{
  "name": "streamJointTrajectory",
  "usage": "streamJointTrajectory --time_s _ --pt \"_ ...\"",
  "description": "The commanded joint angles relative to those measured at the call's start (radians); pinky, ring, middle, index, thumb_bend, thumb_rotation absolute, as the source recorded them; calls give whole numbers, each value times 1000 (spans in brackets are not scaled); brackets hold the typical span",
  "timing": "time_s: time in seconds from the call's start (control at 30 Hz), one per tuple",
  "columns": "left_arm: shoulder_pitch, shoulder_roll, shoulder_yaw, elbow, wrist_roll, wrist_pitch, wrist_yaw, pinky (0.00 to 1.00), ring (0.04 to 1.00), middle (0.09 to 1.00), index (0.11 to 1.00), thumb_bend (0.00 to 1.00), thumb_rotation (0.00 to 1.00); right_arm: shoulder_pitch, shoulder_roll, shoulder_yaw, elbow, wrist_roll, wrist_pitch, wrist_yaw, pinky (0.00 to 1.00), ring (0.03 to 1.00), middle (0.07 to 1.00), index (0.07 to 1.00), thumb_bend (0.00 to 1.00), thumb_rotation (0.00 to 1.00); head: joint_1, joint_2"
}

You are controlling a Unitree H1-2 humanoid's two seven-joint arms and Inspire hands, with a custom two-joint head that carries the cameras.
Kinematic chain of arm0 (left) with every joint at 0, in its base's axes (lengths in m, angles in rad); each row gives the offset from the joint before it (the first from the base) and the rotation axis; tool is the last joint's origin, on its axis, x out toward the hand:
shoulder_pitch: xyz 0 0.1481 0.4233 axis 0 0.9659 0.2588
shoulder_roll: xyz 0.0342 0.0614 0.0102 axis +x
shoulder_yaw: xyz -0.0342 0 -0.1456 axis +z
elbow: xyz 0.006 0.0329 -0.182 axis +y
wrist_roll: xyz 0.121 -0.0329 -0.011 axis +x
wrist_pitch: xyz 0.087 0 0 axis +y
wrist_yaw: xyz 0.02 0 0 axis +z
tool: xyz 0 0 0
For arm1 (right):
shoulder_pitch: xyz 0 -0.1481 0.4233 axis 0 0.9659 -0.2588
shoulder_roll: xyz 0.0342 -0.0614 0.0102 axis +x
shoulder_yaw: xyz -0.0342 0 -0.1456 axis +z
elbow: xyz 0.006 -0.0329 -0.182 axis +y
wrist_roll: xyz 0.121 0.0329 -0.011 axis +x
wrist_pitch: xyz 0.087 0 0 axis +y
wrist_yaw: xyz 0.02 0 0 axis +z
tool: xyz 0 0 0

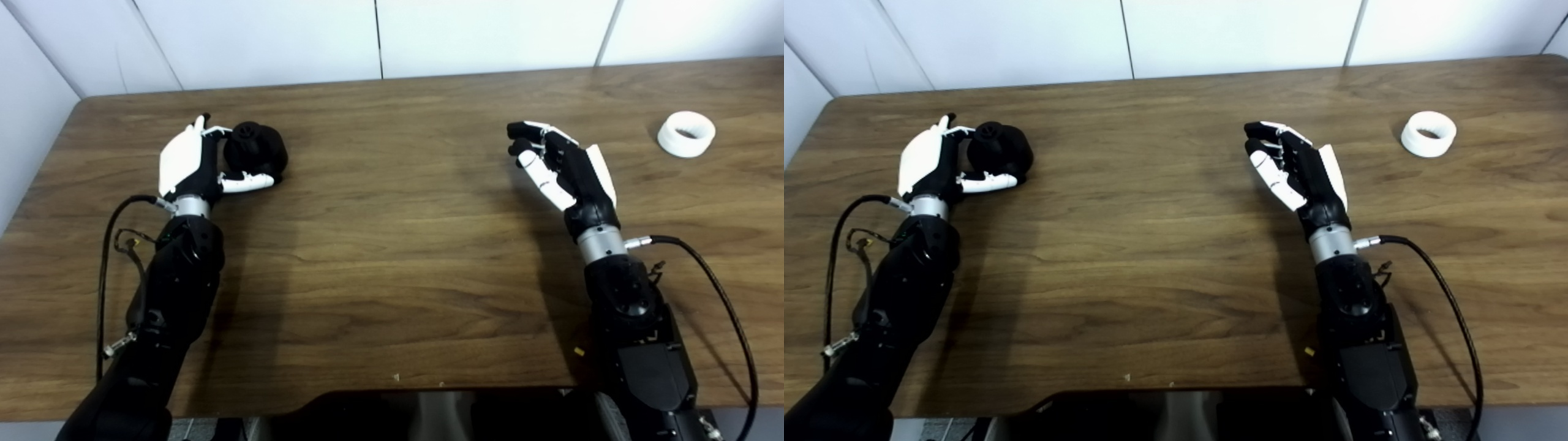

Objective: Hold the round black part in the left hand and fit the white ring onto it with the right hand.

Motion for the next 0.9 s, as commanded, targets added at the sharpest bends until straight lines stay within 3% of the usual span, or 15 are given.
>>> streamJointTrajectory --time_s 0.0,0.57,0.87 --pt "1 -16 -31 -27 -4 -19 -44 1000 1000 1000 668 992 339 -44 -3 -8 -44 5 -18 4 694 722 767 724 527 670 -1 0" --pt "20 -42 -65 -118 -60 -75 -158 1000 1000 1000 663 984 363 -51 -12 -14 -44 -4 -26 -3 676 713 767 728 528 693 -5 1" --pt "31 -83 -59 -114 -109 -124 -180 1000 1000 1000 657 1000 354 -53 -17 -23 -43 3 -34 -2 683 711 769 728 534 686 -9 1"
